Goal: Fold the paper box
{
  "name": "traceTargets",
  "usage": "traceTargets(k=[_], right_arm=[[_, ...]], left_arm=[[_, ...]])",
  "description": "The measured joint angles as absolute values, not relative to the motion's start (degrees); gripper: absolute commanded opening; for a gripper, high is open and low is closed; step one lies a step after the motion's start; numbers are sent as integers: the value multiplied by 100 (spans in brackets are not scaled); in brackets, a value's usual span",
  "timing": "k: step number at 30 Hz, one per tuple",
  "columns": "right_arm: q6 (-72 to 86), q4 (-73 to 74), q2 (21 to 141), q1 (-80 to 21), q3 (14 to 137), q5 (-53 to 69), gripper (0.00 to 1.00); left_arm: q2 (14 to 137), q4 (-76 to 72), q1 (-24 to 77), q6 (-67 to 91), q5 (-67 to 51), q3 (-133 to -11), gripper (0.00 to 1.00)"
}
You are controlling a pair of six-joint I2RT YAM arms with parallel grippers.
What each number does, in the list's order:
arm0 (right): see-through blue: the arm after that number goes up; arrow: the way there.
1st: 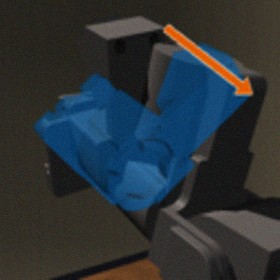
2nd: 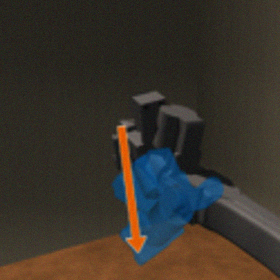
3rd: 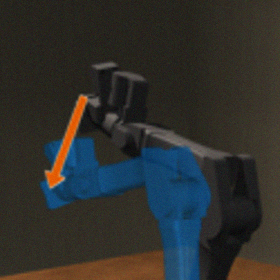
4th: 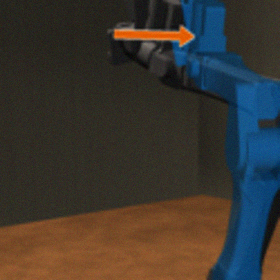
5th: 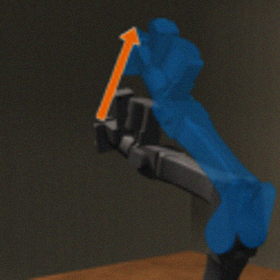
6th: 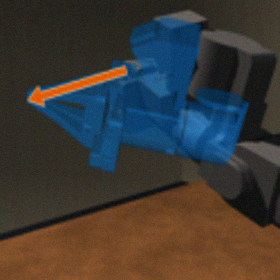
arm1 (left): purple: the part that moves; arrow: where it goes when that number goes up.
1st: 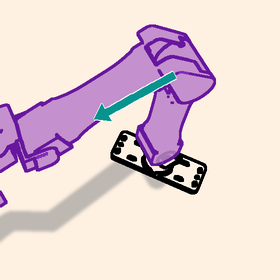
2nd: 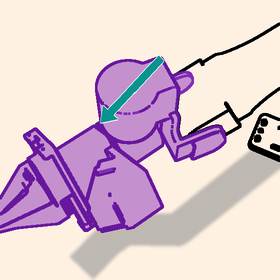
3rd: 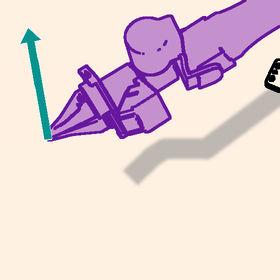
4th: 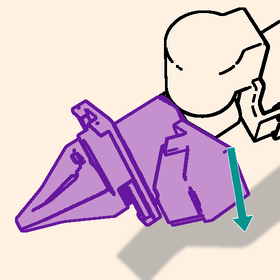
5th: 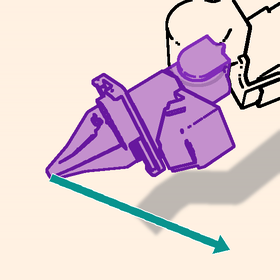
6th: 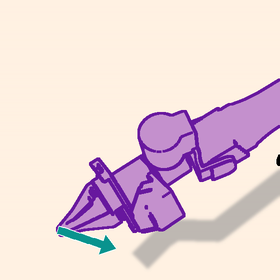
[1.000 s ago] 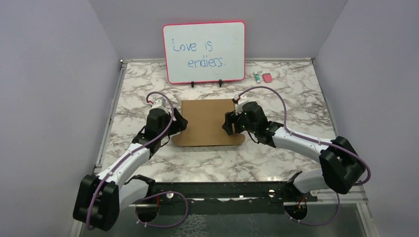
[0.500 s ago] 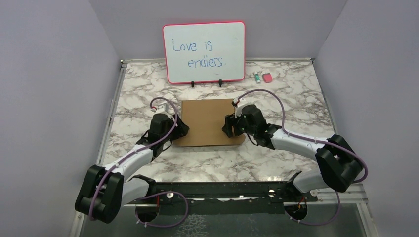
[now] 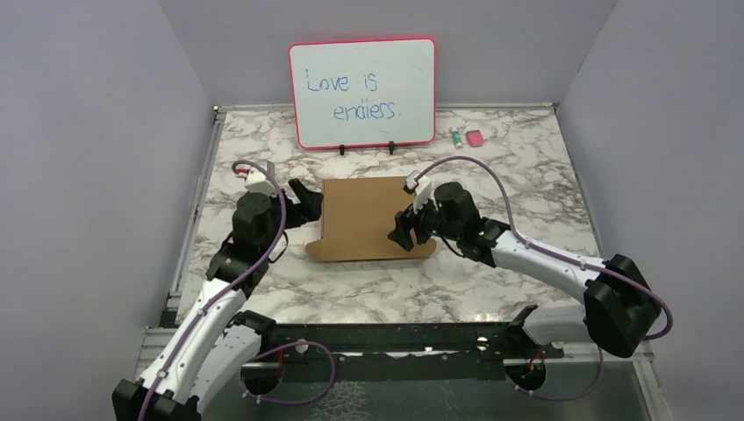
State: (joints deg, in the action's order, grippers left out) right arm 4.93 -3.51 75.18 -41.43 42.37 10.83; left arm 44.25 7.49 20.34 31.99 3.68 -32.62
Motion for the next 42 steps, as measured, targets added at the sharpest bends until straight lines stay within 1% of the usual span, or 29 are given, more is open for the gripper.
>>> traceTargets(k=[3,7,11,15,18,23,31,35,40,42], right_arm=[[-1,-333,7406,-4386,4237,1315,73],[-735,-344,7277,-4777,4209,1553,74],[-1584,-386,7240,-5240,4136,1614,74],[-2438,-545,7258,-5872,3977,1417,74],[-3037,-781,7347,-6351,3820,1020,73],[-4036,-1299,7817,-7057,3634,-71,71],[-5065,-2502,8897,-7306,3594,-1457,68],[-5310,-3293,9594,-7308,3551,-1914,62],[-5763,-4652,10573,-7314,3454,-2587,50],[-5999,-5203,10838,-7319,3437,-2810,42]], left_arm=[[4066,1037,2034,2766,545,-3752,98],[3754,1151,2034,1975,812,-4084,99],[3518,1219,1977,1444,1052,-3981,99],[3378,1345,1691,1107,1188,-3811,99],[3323,1409,1577,978,1304,-3765,99],[3236,1518,1533,908,1463,-3741,99],[3190,1555,1457,906,1472,-3739,99],[3192,1557,1431,908,1470,-3736,99],[3194,1555,1431,908,1468,-3734,99],[3194,1555,1422,908,1468,-3734,99]])
